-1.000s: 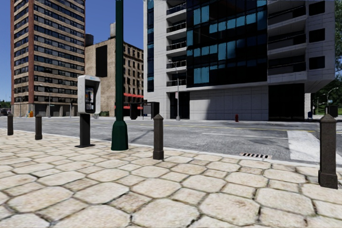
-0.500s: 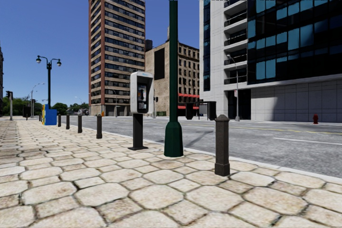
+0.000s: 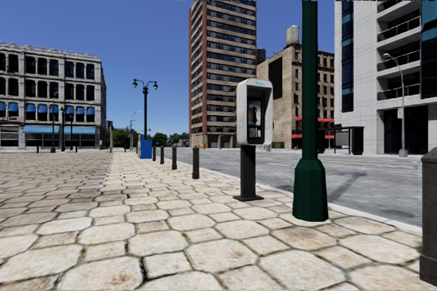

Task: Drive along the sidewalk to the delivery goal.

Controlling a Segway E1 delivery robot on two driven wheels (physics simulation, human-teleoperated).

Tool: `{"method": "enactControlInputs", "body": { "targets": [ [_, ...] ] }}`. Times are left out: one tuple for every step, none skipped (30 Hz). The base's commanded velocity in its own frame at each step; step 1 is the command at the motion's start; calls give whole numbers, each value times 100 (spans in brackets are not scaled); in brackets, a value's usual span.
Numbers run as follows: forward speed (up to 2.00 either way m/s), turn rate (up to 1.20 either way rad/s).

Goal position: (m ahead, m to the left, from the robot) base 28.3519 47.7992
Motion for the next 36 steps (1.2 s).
{"method": "enactControlInputs", "body": {
  "targets": [
    [150,70],
    [150,70],
    [150,70],
    [150,70],
    [150,70],
    [150,70],
    [150,70],
    [150,70],
    [150,70],
    [150,70],
    [150,70],
    [150,70],
    [151,67],
    [151,0],
    [152,0],
    [152,0],
    [152,0],
    [152,0],
    [152,0],
    [152,0],
    [152,0],
    [152,0],
    [152,0],
    [152,0],
    [152,0],
    [152,0],
    [152,0],
    [152,0],
    [152,0],
    [152,0],
    [152,0],
    [152,0],
    [152,0],
    [152,0],
    [152,0],
    [152,14]
  ]
}}
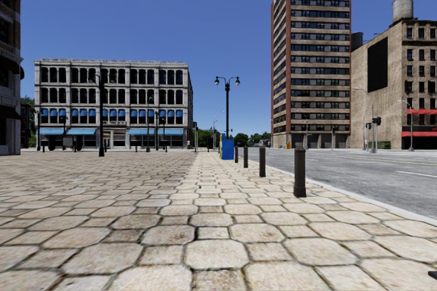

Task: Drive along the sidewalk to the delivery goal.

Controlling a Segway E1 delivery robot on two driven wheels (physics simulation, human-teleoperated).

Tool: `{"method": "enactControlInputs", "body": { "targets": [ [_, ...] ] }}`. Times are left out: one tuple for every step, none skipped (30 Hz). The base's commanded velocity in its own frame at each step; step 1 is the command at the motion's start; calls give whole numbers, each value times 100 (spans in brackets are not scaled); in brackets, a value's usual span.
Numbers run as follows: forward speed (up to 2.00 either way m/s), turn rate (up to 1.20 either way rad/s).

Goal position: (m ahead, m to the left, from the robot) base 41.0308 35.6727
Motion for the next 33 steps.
{"method": "enactControlInputs", "body": {
  "targets": [
    [152,24],
    [152,34],
    [152,38],
    [152,38],
    [152,39],
    [152,40],
    [152,40],
    [152,40],
    [152,40],
    [152,40],
    [152,40],
    [152,40],
    [152,40],
    [152,40],
    [152,40],
    [152,40],
    [152,40],
    [152,40],
    [152,40],
    [153,35],
    [200,0],
    [200,0],
    [200,0],
    [200,0],
    [200,0],
    [200,0],
    [200,0],
    [200,0],
    [200,0],
    [200,0],
    [200,0],
    [200,0],
    [200,0]
  ]
}}
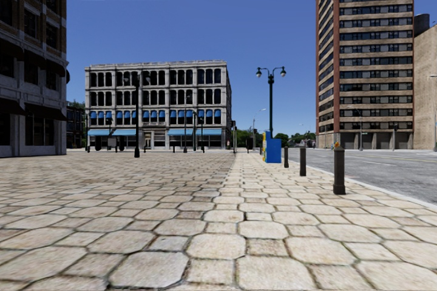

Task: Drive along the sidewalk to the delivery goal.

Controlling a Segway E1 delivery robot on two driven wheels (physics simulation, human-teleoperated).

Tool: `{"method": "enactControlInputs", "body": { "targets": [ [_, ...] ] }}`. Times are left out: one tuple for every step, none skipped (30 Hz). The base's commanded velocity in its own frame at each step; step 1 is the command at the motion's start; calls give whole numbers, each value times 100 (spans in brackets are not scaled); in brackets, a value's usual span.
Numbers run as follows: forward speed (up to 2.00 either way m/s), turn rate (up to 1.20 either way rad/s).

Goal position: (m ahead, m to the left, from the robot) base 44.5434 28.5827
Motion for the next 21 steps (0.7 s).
{"method": "enactControlInputs", "body": {
  "targets": [
    [200,0],
    [200,0],
    [200,0],
    [200,0],
    [200,0],
    [200,0],
    [200,0],
    [200,0],
    [200,0],
    [200,0],
    [200,0],
    [200,0],
    [200,0],
    [200,0],
    [200,0],
    [200,0],
    [200,0],
    [200,0],
    [194,0],
    [200,0],
    [200,0]
  ]
}}
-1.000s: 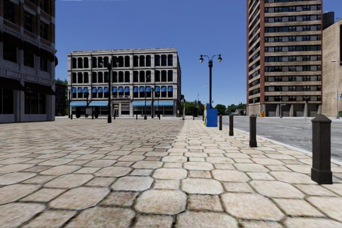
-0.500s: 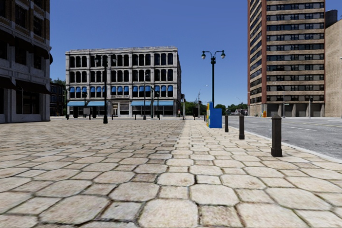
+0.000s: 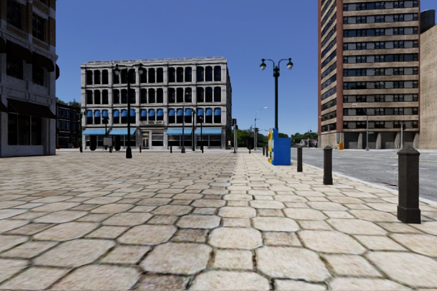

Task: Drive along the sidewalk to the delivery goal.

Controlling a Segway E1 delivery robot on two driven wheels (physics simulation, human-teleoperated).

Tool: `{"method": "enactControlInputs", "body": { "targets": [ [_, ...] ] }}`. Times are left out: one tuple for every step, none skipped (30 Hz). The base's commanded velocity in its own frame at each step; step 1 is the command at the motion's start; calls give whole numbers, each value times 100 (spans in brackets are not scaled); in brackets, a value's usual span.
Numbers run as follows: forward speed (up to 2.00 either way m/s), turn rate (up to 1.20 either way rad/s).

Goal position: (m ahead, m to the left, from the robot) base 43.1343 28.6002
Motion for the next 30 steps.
{"method": "enactControlInputs", "body": {
  "targets": [
    [200,0],
    [200,0],
    [200,0],
    [200,0],
    [200,0],
    [200,0],
    [200,0],
    [200,0],
    [200,0],
    [200,0],
    [200,0],
    [200,0],
    [200,0],
    [200,0],
    [200,0],
    [200,0],
    [200,0],
    [200,0],
    [200,0],
    [200,0],
    [200,0],
    [200,0],
    [200,0],
    [200,0],
    [200,0],
    [200,0],
    [200,0],
    [200,0],
    [200,0],
    [200,0]
  ]
}}
